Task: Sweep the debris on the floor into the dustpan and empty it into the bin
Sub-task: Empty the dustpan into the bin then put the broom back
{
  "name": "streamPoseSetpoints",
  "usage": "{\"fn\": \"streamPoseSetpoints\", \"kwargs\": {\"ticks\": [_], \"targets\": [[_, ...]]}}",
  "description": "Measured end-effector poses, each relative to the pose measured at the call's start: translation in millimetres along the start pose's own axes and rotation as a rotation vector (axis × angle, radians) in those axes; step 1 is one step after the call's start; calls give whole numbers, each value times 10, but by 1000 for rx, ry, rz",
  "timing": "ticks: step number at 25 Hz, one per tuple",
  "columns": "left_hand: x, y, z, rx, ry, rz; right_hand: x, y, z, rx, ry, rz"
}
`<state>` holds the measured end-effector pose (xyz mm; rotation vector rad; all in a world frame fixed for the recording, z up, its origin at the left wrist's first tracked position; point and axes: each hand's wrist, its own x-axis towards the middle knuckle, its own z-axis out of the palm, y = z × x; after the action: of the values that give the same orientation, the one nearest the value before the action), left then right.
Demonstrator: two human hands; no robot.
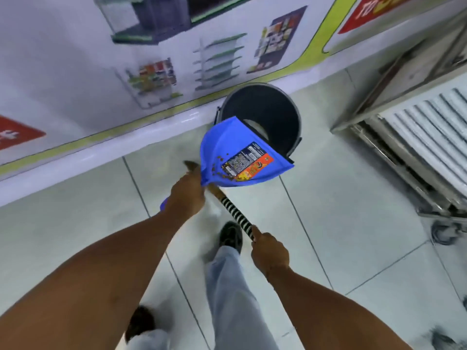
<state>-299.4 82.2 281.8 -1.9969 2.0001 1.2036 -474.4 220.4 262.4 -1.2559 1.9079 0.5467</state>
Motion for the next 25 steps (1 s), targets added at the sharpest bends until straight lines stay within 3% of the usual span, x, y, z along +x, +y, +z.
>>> {"fn": "streamPoseSetpoints", "kwargs": {"ticks": [2,5,10,12,16,19,22,25], "targets": [[393,481,-62,50,-87,42,152,110,-184,-29,-45,-24],[800,964,-158,8,-237,-35,294,149,-304,-23,-69,-33],[1077,1105,-273,-470,-379,-370,385,34,-318,49,-63,-7],[1083,1036,-318,-527,-421,-379,386,-35,-306,59,-45,-3],[1013,599,-365,-262,-220,-144,383,-214,-306,38,-25,-13],[701,-2,-404,-345,-104,-41,363,-477,-332,95,15,-6],[250,-679,-506,-461,-64,-103,373,-880,-364,162,75,-33],[-191,-1413,-648,-572,20,-266,376,-1421,-368,58,115,-148]]}}
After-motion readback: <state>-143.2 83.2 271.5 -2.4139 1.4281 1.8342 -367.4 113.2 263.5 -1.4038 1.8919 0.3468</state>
